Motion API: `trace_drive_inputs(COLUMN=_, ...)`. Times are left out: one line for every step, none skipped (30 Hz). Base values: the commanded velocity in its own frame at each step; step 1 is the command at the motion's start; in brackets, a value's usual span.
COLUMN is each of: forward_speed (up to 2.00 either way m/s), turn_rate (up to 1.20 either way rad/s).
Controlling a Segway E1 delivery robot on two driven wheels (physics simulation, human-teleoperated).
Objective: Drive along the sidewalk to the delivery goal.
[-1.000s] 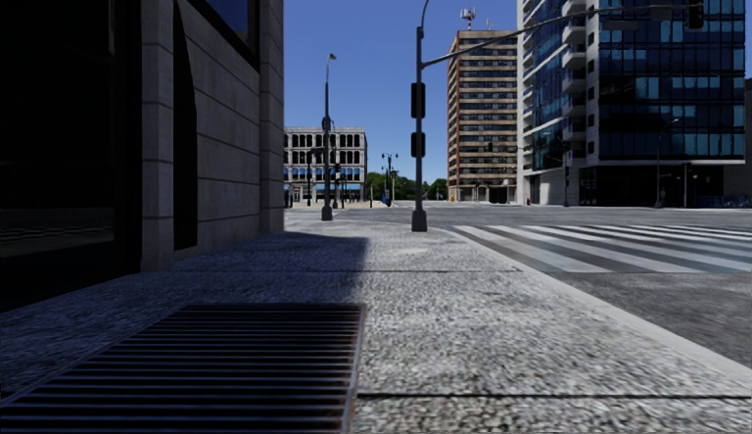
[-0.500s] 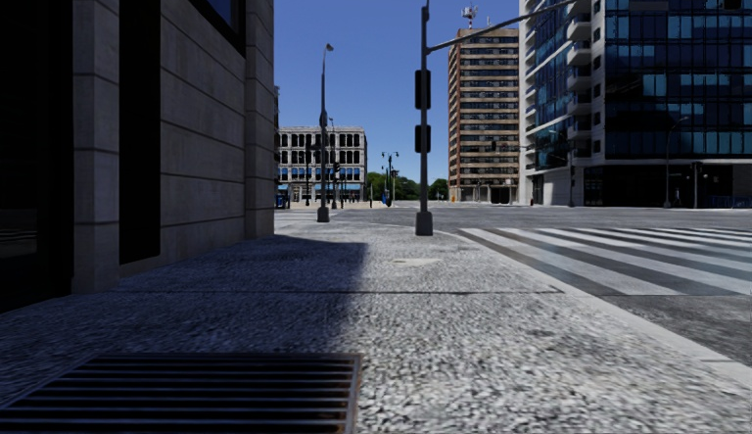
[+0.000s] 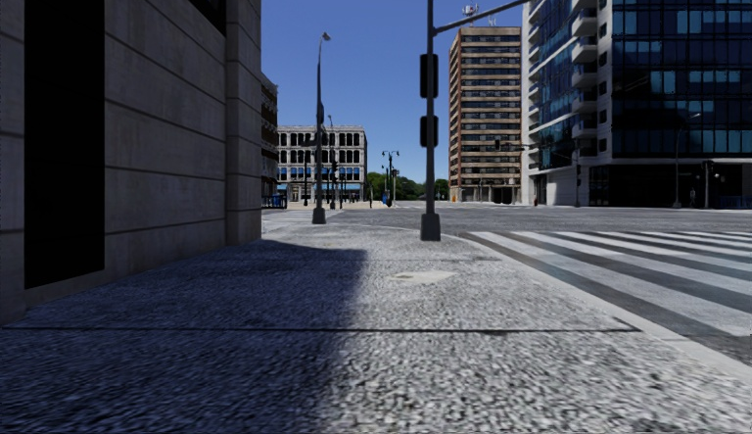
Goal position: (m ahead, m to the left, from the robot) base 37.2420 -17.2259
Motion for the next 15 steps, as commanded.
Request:
trace_drive_inputs(forward_speed=1.85, turn_rate=0.00)
trace_drive_inputs(forward_speed=1.85, turn_rate=0.00)
trace_drive_inputs(forward_speed=1.85, turn_rate=0.00)
trace_drive_inputs(forward_speed=1.85, turn_rate=0.00)
trace_drive_inputs(forward_speed=1.85, turn_rate=0.00)
trace_drive_inputs(forward_speed=1.85, turn_rate=0.00)
trace_drive_inputs(forward_speed=1.85, turn_rate=0.00)
trace_drive_inputs(forward_speed=1.85, turn_rate=0.00)
trace_drive_inputs(forward_speed=1.85, turn_rate=0.00)
trace_drive_inputs(forward_speed=1.85, turn_rate=0.00)
trace_drive_inputs(forward_speed=1.85, turn_rate=0.00)
trace_drive_inputs(forward_speed=2.00, turn_rate=0.00)
trace_drive_inputs(forward_speed=2.00, turn_rate=0.00)
trace_drive_inputs(forward_speed=2.00, turn_rate=0.00)
trace_drive_inputs(forward_speed=2.00, turn_rate=0.00)
